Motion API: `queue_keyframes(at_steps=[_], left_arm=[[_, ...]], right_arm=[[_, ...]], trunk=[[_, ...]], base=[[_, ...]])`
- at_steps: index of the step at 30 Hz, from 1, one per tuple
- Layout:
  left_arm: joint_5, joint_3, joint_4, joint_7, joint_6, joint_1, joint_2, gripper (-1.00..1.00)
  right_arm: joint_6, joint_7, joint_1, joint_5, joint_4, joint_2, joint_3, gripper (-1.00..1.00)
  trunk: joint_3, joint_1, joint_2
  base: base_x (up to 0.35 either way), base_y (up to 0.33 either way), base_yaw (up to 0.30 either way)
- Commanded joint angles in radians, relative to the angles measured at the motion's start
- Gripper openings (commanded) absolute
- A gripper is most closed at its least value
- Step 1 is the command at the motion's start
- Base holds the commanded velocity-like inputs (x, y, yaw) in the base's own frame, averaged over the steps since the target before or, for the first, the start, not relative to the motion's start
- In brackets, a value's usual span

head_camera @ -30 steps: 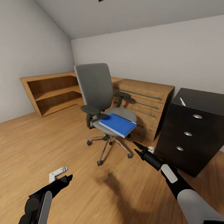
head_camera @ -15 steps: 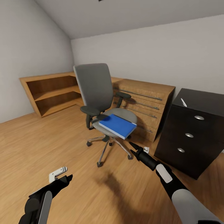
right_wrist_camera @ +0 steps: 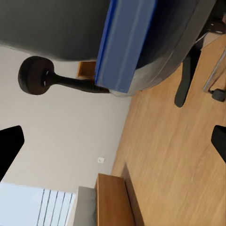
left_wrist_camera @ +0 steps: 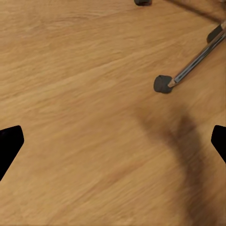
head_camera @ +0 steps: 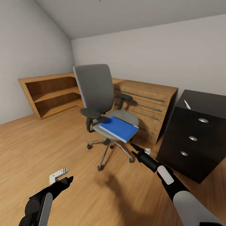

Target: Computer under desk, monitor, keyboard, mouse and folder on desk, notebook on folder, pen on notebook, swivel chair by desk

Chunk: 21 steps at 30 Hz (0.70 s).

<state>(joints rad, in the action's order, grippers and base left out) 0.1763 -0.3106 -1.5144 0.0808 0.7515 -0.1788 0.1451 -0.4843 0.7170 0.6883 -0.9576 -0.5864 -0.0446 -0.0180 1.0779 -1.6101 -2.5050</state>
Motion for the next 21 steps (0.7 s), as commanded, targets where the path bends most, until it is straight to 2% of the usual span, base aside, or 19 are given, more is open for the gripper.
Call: queue_keyframes(at_steps=[1,15,21], left_arm=[[0.011,-0.001,-0.001,0.008,0.005,-0.001,0.001,1.0],[0.009,-0.001,-0.001,0.01,0.005,-0.001,0.001,1.0],[0.009,-0.001,-0.001,0.01,0.005,-0.001,0.0,1.0]], right_arm=[[-0.008,0.001,0.001,-0.006,0.0,0.0,-0.002,1.0],[-0.008,-0.001,0.001,-0.006,0.0,0.001,-0.003,1.0],[-0.008,-0.001,0.001,-0.006,0.0,0.001,-0.003,1.0]], trunk=[[0.001,0.0,0.0],[0.001,0.0,0.0],[0.001,0.0,0.0]], base=[[0.203,0.0,0.0],[0.042,0.0,0.0],[0.125,0.0,0.0]])
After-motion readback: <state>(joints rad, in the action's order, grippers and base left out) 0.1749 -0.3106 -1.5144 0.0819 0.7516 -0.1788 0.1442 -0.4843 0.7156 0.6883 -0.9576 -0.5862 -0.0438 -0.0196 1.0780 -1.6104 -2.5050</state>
